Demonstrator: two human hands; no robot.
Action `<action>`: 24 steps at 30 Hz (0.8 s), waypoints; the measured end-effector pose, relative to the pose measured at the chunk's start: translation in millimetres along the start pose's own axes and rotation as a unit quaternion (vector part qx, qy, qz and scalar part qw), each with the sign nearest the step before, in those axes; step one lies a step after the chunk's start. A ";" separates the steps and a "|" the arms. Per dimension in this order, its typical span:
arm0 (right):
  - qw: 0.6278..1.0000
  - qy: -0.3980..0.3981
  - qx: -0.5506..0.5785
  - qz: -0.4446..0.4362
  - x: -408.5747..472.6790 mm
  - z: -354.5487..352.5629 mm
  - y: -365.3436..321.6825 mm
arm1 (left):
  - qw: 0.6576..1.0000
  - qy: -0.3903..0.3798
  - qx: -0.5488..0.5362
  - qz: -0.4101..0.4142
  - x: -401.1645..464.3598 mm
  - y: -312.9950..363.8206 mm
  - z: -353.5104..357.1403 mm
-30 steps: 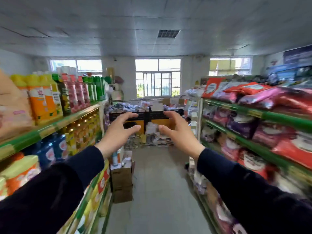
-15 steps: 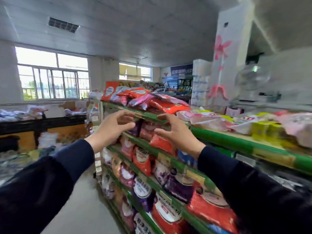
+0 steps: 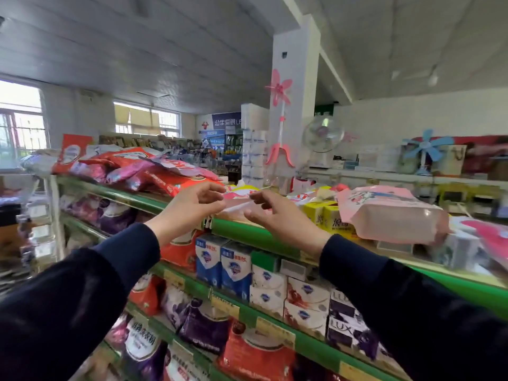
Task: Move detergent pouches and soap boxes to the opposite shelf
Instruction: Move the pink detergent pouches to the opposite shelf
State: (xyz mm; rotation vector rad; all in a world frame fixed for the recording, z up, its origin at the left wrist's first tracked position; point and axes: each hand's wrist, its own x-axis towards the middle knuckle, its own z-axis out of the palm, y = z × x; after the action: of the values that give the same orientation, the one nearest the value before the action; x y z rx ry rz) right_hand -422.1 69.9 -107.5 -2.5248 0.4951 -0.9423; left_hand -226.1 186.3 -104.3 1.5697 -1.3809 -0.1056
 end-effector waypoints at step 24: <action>0.925 0.093 0.205 0.307 176.8 21.2 54.6 | 0.992 -0.101 0.068 -0.042 196.0 -86.9 8.7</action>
State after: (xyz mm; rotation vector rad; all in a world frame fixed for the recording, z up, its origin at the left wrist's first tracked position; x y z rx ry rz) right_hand -292.3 -52.1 -53.2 -1.7456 0.9622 -0.9138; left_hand -103.5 13.8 -68.5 1.7698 -1.5039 -0.2308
